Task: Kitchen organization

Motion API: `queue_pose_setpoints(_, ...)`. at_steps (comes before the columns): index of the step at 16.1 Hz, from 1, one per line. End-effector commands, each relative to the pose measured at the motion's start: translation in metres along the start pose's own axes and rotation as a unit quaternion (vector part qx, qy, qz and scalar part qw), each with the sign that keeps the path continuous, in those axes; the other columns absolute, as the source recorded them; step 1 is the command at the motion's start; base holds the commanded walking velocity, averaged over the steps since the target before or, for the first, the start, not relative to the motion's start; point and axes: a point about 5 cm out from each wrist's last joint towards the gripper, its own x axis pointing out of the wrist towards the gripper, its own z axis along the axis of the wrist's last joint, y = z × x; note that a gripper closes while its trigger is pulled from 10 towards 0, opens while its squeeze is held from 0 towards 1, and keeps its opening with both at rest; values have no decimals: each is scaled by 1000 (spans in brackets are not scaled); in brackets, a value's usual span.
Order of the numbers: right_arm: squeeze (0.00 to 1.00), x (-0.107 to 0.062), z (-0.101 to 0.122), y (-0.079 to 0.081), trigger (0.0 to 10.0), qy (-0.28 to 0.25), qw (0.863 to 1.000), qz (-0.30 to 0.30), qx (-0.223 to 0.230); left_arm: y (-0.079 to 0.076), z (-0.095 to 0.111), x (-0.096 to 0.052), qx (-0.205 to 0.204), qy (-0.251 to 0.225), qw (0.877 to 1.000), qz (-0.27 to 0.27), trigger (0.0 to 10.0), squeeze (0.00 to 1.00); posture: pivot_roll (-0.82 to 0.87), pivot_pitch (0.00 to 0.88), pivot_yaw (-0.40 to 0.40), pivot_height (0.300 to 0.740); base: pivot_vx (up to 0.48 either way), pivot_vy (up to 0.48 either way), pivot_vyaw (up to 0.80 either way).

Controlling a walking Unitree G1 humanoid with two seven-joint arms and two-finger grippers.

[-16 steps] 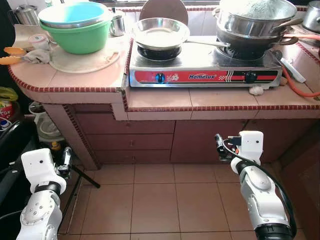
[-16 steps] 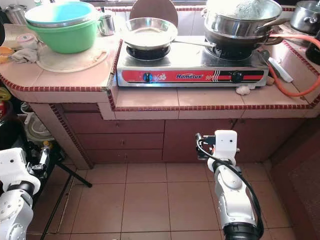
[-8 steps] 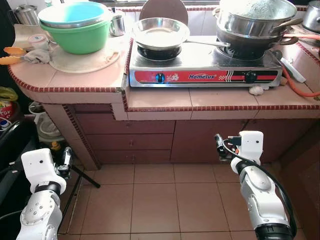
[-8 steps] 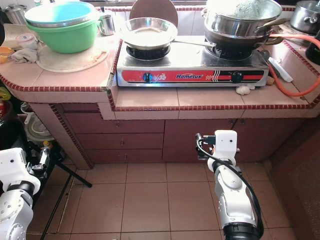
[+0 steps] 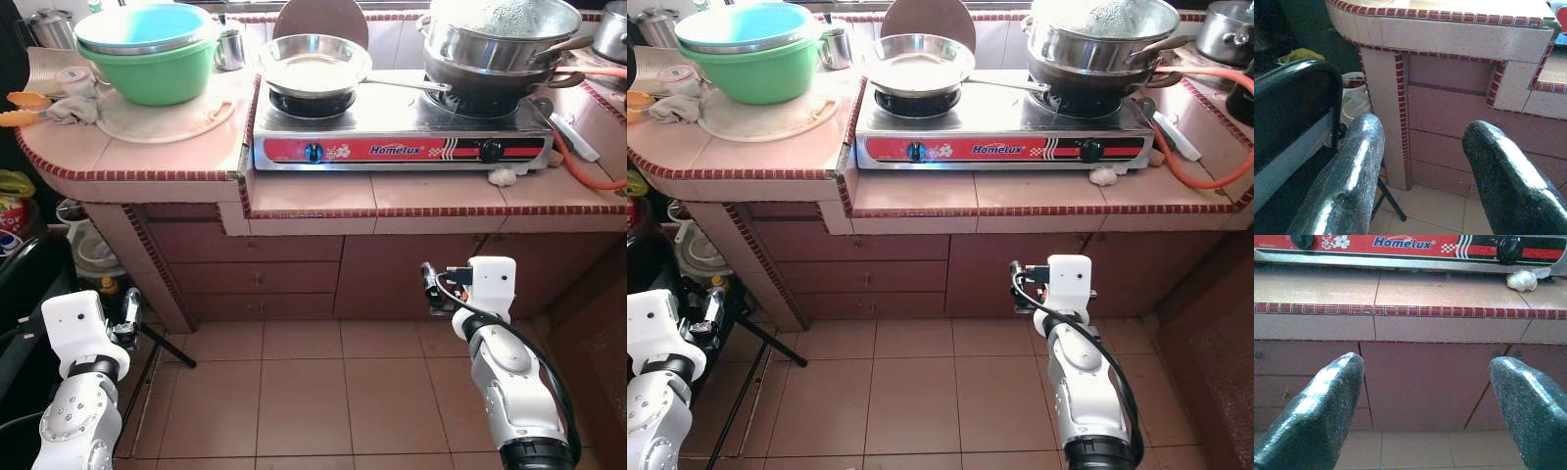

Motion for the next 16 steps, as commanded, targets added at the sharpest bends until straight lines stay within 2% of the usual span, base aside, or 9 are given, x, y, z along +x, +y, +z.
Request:
queue_pose_setpoints(1,0,1,5,2,10000,-5,1000,2,0,3,4,-1,0,-6,1000,6,10000,0,-18,83,16,740,0,0,0)
queue_pose_setpoints(10,0,1,5,2,10000,-5,1000,2,0,3,4,-1,0,-6,1000,6,10000,0,-18,83,16,740,0,0,0)
queue_pose_setpoints(11,0,1,5,3,10000,-5,1000,1,2,1,2,-2,6,-4,1000,-3,10000,0,0,0,0,740,0,0,0)
queue_pose_setpoints(12,0,7,14,21,10000,-21,999,38,6,-4,6,-2,18,-23,999,-43,10000,0,-13,92,35,740,0,0,0)
queue_pose_setpoints(13,0,9,17,28,10000,-27,998,55,6,-3,8,-2,32,-32,997,-55,10000,0,-11,93,34,740,0,0,0)
queue_pose_setpoints(15,0,9,16,28,10000,-24,998,59,8,5,7,0,30,-29,998,-47,10000,0,-10,94,33,740,0,0,0)
queue_pose_setpoints(16,0,9,17,30,10000,-25,998,63,9,15,5,3,46,-26,998,-36,10000,0,-12,94,34,740,0,0,0)
